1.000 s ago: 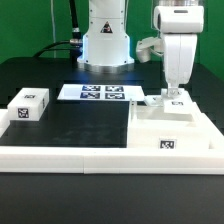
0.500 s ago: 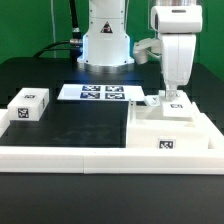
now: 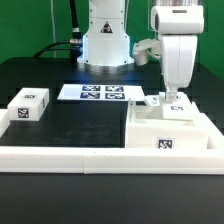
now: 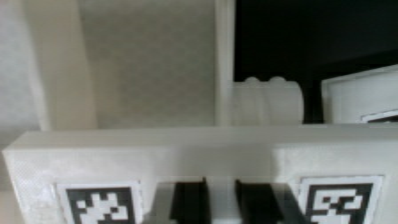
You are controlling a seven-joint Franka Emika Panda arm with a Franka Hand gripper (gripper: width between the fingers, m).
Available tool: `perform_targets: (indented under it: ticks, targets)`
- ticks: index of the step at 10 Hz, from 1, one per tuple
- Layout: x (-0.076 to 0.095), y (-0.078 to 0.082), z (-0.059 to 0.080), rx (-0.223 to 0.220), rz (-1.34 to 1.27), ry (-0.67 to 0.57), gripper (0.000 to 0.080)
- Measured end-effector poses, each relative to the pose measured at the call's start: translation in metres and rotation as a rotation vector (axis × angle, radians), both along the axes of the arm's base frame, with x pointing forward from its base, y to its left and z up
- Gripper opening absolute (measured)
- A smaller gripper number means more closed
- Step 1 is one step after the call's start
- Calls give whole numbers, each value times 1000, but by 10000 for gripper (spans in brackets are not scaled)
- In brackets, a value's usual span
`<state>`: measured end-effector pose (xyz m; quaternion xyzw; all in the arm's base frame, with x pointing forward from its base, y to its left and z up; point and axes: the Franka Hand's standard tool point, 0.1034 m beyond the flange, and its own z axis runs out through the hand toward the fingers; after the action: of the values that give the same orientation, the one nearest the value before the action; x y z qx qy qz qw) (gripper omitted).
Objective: Assemble cabinet
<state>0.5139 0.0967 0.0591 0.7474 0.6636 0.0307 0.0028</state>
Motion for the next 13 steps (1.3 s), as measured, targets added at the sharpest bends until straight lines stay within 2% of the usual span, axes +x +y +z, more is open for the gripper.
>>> perform_targets:
  ticks: [13]
  targets:
    - [51,-6,2,13,12,-33,70]
